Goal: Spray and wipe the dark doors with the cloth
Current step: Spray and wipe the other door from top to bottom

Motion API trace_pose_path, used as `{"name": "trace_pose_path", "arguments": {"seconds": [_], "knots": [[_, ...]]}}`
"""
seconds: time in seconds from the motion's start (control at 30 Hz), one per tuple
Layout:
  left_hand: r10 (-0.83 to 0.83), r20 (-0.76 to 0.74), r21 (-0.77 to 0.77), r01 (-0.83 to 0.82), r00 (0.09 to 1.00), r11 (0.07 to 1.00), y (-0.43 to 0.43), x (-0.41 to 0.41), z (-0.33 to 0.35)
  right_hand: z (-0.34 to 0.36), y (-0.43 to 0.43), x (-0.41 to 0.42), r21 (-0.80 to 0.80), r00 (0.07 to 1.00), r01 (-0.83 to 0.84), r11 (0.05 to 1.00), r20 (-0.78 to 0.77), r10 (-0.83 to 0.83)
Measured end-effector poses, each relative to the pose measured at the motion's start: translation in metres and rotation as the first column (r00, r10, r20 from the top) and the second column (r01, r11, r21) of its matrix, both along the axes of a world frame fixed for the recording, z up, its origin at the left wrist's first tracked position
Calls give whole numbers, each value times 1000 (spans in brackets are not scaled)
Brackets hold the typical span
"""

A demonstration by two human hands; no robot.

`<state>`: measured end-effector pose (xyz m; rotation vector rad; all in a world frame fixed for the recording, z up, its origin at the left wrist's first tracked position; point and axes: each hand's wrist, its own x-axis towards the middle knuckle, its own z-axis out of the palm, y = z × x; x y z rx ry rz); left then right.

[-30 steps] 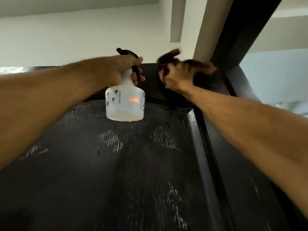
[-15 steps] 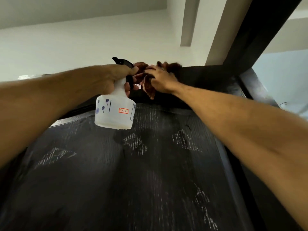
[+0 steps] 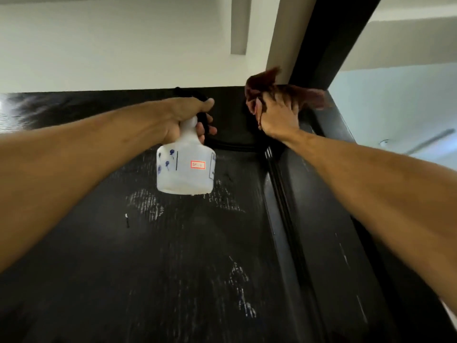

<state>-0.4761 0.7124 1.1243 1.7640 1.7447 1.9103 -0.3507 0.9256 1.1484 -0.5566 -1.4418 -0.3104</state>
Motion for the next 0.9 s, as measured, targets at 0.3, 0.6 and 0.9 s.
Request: {"name": "trace_pose_path", "arguments": {"seconds": [0.3,0.6,0.9], "knots": [[-39,10,-48,40,999,998,42,44,-33,-59,34,39,65,999,-5,998,45,2],[8,80,-77,-2,997,997,21,11,-77,-123,23,20,35,995,-92,995,41,91],[86,135,-26,-83,987,996,-50,-51,-87,-136,-26,-43,35,997,-61,998,43,60]]}}
